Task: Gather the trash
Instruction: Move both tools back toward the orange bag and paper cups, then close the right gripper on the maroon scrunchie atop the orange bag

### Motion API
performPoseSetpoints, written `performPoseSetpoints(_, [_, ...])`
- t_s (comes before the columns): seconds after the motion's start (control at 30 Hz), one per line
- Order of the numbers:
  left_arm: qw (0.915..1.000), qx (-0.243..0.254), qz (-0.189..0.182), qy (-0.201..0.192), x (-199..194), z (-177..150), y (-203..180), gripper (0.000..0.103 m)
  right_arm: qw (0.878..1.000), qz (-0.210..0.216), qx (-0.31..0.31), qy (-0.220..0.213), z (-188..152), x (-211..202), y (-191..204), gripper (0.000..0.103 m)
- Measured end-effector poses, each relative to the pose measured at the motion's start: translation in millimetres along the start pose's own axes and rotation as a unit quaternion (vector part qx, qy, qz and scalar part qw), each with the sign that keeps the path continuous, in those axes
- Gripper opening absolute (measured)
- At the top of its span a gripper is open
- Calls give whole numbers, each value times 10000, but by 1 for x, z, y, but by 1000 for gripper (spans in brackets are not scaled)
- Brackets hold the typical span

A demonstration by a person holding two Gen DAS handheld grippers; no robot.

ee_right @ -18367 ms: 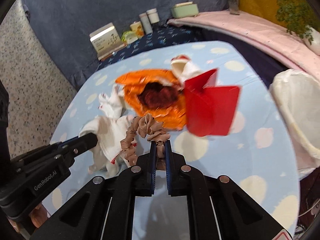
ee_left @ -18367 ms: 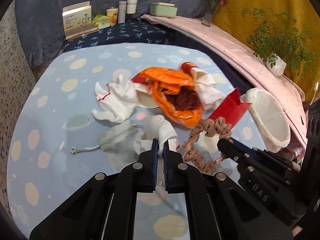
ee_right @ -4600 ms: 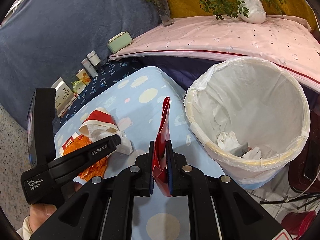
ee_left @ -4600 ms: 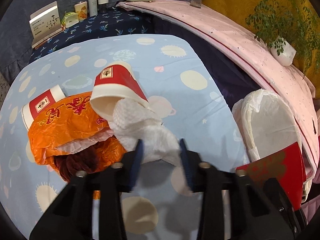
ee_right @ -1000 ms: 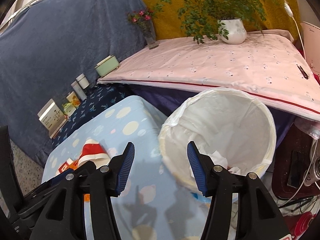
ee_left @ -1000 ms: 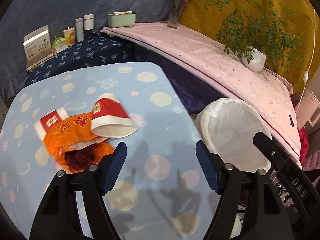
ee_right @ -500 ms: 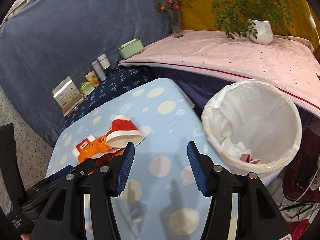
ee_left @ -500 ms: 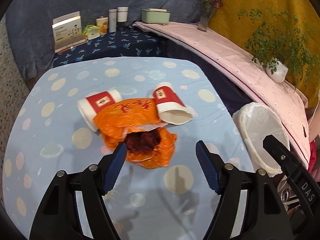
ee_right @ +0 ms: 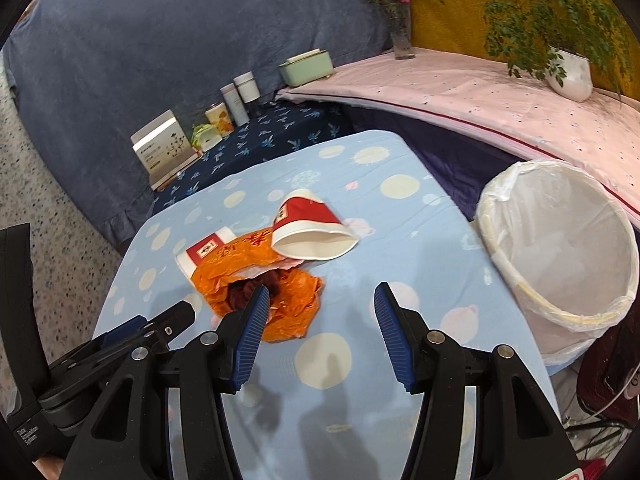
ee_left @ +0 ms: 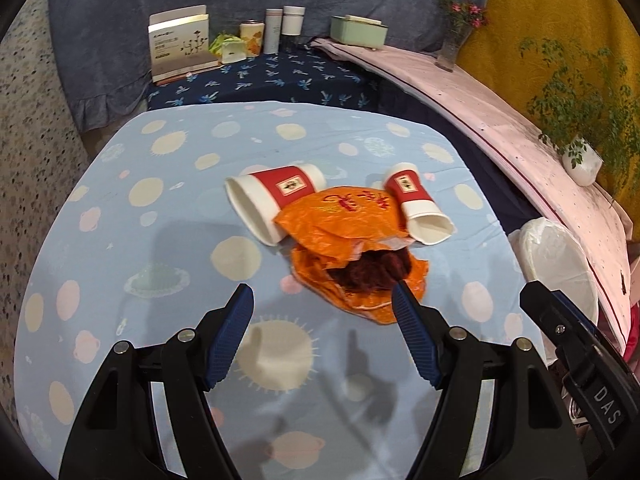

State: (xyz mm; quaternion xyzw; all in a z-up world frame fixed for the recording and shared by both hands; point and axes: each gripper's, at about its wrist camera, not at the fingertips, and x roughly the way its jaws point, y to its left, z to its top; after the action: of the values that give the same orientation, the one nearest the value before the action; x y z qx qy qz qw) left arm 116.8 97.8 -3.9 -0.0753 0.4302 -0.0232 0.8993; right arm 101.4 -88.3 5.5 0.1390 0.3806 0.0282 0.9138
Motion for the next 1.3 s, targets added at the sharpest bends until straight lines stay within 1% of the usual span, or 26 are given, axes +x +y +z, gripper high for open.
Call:
performPoseSetpoints(0.23, [9998, -118, 179, 25, 5, 1, 28, 68, 9995, 93, -226, 192, -4, 20, 27, 54])
performPoseSetpoints(0.47, [9993, -194, 299, 89, 13, 3, 48, 69, 9985, 127, -359, 402, -5, 49, 47, 54])
performPoseSetpoints(0.53, [9991, -213, 340, 96, 16, 5, 52, 71, 9981, 130, -383, 459, -4, 58, 51, 54])
performPoseSetpoints(0.93, [9984, -316, 420, 223, 35, 9, 71, 71, 9958, 85, -496, 768, -6, 102, 63, 53])
performPoseSetpoints(1.0, [9982, -324, 429, 251, 38, 8, 73, 71, 9955, 78, -474, 818, -7, 108, 61, 49])
performPoseSetpoints(1.07, [9981, -325, 436, 279, 40, 7, 73, 71, 9951, 104, -425, 889, -9, 114, 59, 42])
performPoseSetpoints(1.1, [9981, -324, 436, 290, 41, 7, 73, 71, 9951, 113, -391, 904, -9, 115, 58, 41])
performPoseSetpoints(1.17, [9981, -308, 442, 310, 42, 6, 73, 71, 9952, 147, -334, 904, -11, 116, 55, 32])
performPoseSetpoints(1.2, [9981, -304, 443, 317, 43, 5, 73, 71, 9953, 146, -326, 899, -11, 116, 55, 30])
performPoseSetpoints(1.27, [9981, -297, 435, 331, 43, 4, 71, 71, 9956, 151, -339, 862, -12, 113, 55, 23])
performPoseSetpoints(1.3, [9981, -295, 430, 335, 42, 3, 71, 71, 9957, 165, -345, 843, -11, 111, 55, 22])
